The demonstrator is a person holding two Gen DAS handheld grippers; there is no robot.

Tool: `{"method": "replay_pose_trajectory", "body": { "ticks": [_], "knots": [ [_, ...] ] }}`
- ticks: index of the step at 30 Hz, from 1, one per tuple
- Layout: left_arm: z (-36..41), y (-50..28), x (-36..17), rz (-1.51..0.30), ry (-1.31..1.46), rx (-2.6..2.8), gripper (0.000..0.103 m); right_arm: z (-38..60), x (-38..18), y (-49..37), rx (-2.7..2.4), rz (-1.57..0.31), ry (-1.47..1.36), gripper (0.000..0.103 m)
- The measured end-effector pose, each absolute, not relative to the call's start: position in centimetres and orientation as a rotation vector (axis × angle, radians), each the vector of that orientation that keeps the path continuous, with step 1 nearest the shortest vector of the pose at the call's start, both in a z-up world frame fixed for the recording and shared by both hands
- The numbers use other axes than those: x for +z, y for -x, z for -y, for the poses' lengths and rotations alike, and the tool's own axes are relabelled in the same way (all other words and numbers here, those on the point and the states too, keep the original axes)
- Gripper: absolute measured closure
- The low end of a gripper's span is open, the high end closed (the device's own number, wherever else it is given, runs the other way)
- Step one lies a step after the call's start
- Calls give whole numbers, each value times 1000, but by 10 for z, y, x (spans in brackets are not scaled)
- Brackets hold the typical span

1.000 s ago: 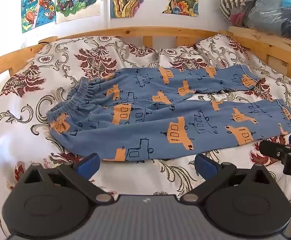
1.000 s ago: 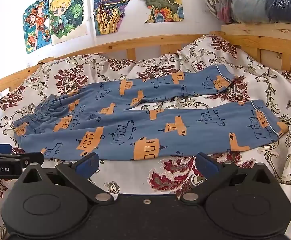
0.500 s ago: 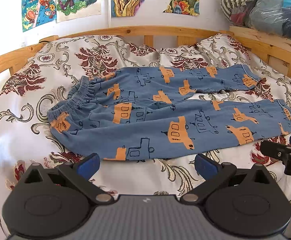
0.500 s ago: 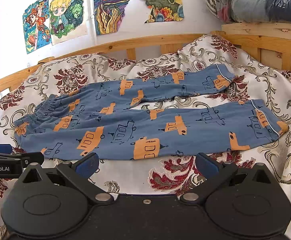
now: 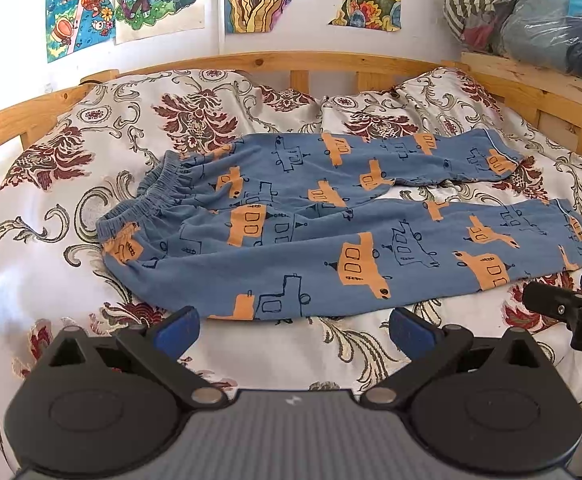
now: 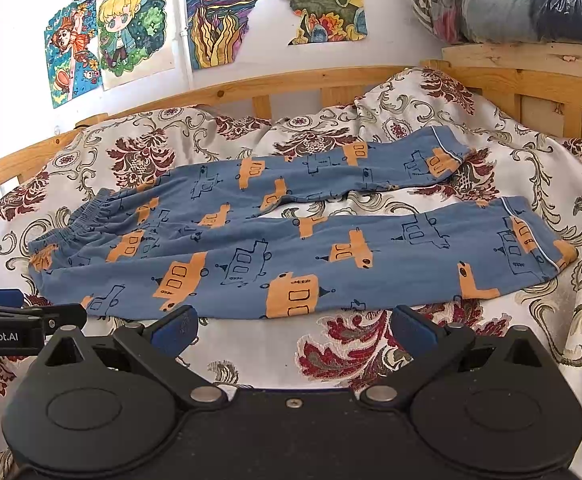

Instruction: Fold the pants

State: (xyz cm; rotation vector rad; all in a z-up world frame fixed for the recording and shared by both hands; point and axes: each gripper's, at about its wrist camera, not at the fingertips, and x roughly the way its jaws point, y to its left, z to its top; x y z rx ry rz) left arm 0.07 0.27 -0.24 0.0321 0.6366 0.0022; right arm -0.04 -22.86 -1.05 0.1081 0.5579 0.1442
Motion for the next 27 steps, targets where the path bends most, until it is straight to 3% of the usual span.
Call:
{"method": "replay_pose_trajectory", "body": {
  "ticks": [17, 27],
  "knots": [
    [-6, -25, -6, -712, -17, 35, 0, 234, -7, -14, 139, -599, -104, 1],
    [-43, -94, 43, -694, -78, 60, 0, 242, 15, -80, 269, -588, -12, 1]
  ]
}}
